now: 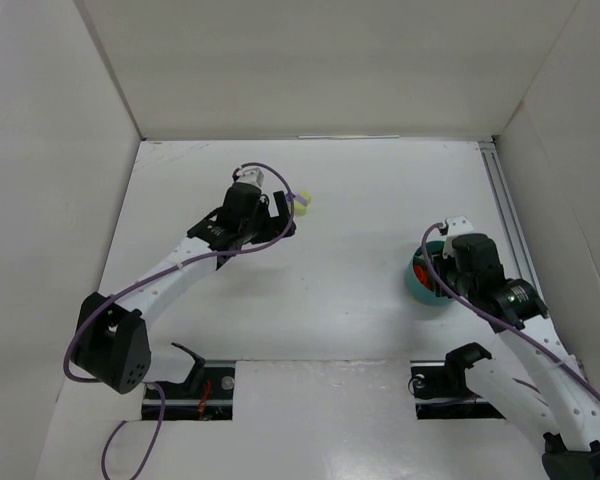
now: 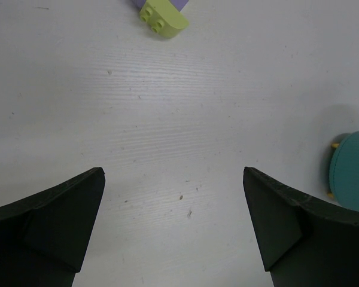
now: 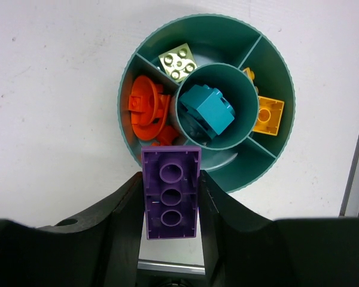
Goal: Sort the legos into containers by color
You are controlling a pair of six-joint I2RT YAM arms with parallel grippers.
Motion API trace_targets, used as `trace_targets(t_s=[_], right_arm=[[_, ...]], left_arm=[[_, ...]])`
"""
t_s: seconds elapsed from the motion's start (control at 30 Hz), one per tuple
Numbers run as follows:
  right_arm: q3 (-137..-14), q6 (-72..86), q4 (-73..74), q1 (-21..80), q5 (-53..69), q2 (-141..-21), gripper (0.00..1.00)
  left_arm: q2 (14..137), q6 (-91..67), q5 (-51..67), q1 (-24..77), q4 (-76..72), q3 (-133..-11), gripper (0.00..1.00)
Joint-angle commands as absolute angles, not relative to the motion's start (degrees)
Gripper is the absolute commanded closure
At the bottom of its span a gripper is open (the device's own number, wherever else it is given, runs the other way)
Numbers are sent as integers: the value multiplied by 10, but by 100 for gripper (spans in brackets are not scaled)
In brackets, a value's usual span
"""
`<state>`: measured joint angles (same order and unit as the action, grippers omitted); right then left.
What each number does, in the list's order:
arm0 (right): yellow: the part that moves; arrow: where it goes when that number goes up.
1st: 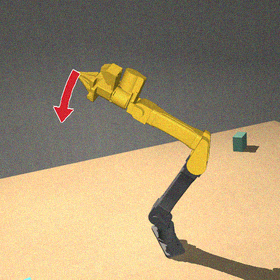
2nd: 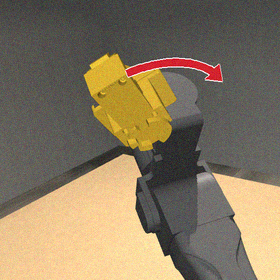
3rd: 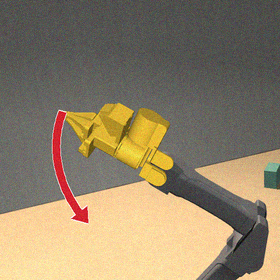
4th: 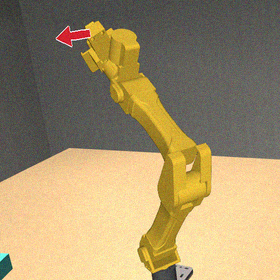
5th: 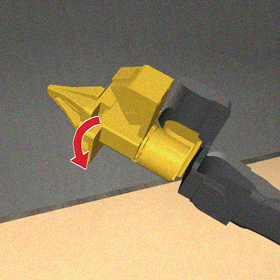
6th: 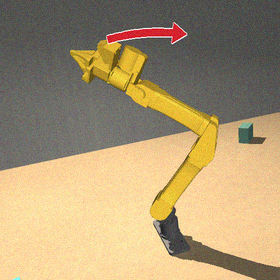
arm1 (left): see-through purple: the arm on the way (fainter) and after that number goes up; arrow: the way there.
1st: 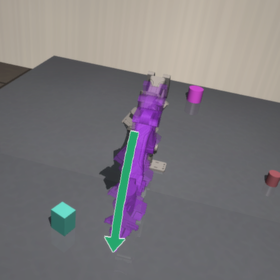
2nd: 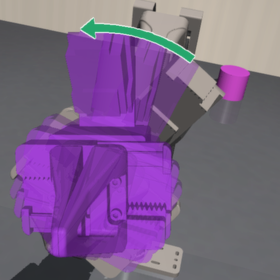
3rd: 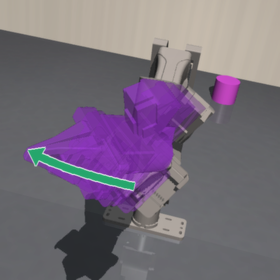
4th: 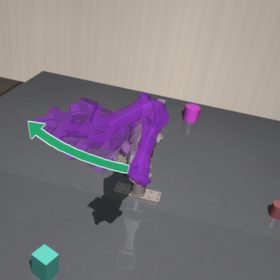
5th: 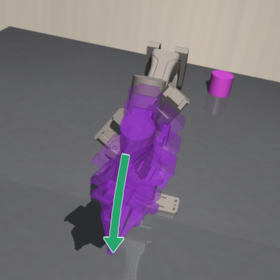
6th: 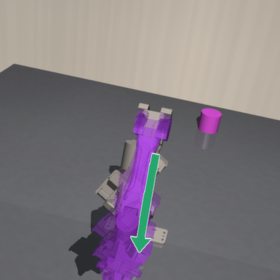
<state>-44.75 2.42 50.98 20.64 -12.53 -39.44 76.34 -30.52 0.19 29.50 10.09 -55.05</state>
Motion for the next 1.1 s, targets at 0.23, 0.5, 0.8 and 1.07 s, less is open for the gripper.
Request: trace_targets(t_s=[0.23, 0.5, 0.8, 1.07], right_arm=[[-440, 33, 475, 204, -137, -400, 82], [-440, 33, 475, 204, -142, -395, 82], [-434, 33, 465, 204, -162, -377, 82], [-423, 33, 430, 204, -185, -365, 81]], left_arm=[[733, -303, -15, 288, 99, -559, 0], [733, -308, -15, 288, 99, -548, 0], [728, -308, -15, 288, 99, -548, 0], [716, -308, -15, 288, 99, -537, 0]])
